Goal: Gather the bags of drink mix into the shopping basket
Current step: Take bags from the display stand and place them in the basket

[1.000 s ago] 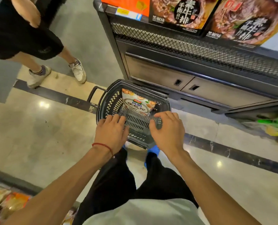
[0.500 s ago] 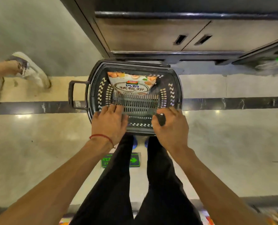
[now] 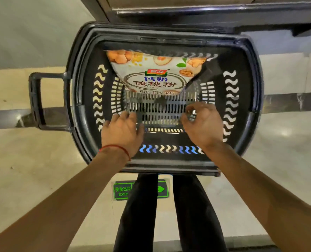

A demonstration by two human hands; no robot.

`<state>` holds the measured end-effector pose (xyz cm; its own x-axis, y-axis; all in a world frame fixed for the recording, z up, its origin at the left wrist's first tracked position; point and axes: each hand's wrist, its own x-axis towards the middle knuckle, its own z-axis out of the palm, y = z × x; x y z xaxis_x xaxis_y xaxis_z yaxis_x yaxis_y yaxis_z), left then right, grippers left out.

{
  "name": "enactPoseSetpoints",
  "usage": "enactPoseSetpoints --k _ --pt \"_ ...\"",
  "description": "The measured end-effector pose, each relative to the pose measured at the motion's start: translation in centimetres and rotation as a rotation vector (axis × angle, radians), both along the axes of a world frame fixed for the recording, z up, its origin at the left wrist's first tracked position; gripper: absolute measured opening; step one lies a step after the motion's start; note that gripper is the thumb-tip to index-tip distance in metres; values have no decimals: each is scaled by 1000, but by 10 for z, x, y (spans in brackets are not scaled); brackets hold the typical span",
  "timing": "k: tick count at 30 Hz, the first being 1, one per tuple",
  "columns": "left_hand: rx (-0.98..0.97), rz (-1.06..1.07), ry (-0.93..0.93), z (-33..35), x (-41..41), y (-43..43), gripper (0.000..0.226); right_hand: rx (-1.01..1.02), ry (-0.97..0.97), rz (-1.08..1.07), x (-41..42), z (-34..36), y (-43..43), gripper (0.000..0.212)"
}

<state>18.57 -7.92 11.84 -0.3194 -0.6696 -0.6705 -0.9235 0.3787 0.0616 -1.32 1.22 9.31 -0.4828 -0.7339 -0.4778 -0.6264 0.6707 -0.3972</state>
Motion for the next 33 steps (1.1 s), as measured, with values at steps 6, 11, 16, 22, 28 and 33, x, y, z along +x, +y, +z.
enactPoseSetpoints --k 6,11,16,22,28,33 --pt "83 355 90 -109 1 -45 66 19 -169 -237 -15 -107 -35 55" --pt "100 722 452 -182 -4 -83 85 -125 -364 -471 -24 -167 -61 75" --pt "76 811 712 -204 -13 -102 79 -214 -522 -463 -33 -187 -68 63" --pt "69 750 716 -179 -11 -94 45 -195 -551 -452 -24 -156 -63 35" --pt "113 733 650 -105 3 -64 47 -121 -553 -524 -16 -75 -33 40" --pt "136 741 716 -19 11 -39 31 -75 -569 -525 -10 11 -9 43"
